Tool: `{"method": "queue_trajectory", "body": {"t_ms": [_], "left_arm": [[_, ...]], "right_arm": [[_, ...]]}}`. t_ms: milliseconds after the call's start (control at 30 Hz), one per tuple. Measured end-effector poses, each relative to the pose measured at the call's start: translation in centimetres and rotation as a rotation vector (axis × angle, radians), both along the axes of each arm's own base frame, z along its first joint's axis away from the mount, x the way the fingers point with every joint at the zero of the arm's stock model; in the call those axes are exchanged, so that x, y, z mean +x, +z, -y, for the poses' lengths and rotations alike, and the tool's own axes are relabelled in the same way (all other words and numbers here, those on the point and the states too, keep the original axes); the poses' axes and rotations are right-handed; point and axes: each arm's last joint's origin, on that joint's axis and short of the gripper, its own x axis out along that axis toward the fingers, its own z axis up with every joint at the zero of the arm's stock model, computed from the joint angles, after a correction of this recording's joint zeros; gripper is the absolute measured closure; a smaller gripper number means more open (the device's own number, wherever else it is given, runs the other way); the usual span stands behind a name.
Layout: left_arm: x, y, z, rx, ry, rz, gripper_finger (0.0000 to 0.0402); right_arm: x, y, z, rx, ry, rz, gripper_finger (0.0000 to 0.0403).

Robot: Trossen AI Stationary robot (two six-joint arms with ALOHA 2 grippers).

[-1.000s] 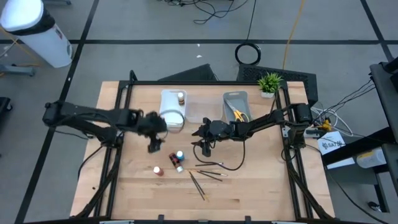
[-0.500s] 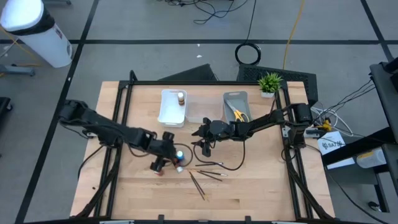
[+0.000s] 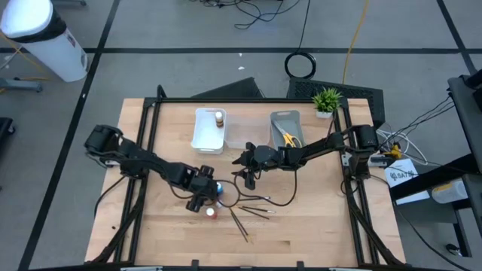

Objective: Pick & Place Paint Supplies
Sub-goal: Put the brown paint bottle in the white bin

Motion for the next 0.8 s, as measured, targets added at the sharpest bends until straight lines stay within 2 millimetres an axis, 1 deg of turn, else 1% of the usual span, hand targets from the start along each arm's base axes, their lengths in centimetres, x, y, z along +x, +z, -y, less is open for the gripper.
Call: {"method": "queue_trajectory", "body": {"t_ms": [200, 267, 367, 533, 567, 667, 800], "left_arm": [[0.1, -0.3, 0.0, -0.011, 0.04, -0.013, 0.012], [0.0, -0.2, 0.1, -0.016, 0.053, -0.014, 0.013], [-0.1, -0.2, 0.1, -0.027, 0.071, -0.026, 0.0171], [-1.1, 0.4, -0.1, -0.029, 0.131, -0.118, 0.0273], [-1.5, 0.7, -0.3, -0.026, 0.147, -0.137, 0.0282], [-2.6, 1.6, -0.5, -0.024, 0.183, -0.176, 0.0282], [-3.5, 3.9, -0.2, -0.046, 0.186, -0.101, 0.0282]], "right_arm": [[0.0, 0.0, 0.0, 0.0, 0.0, 0.001, 0.0216], [0.0, 0.0, 0.0, 0.0, 0.0, 0.001, 0.0216], [0.0, 0.0, 0.0, 0.0, 0.0, 0.001, 0.0216], [0.0, 0.0, 0.0, 0.0, 0.0, 0.001, 0.0216], [0.0, 0.0, 0.0, 0.0, 0.0, 0.001, 0.0216], [0.0, 0.0, 0.0, 0.0, 0.0, -0.001, 0.0216], [0.0, 0.0, 0.0, 0.0, 0.0, -0.001, 0.0216]]}}
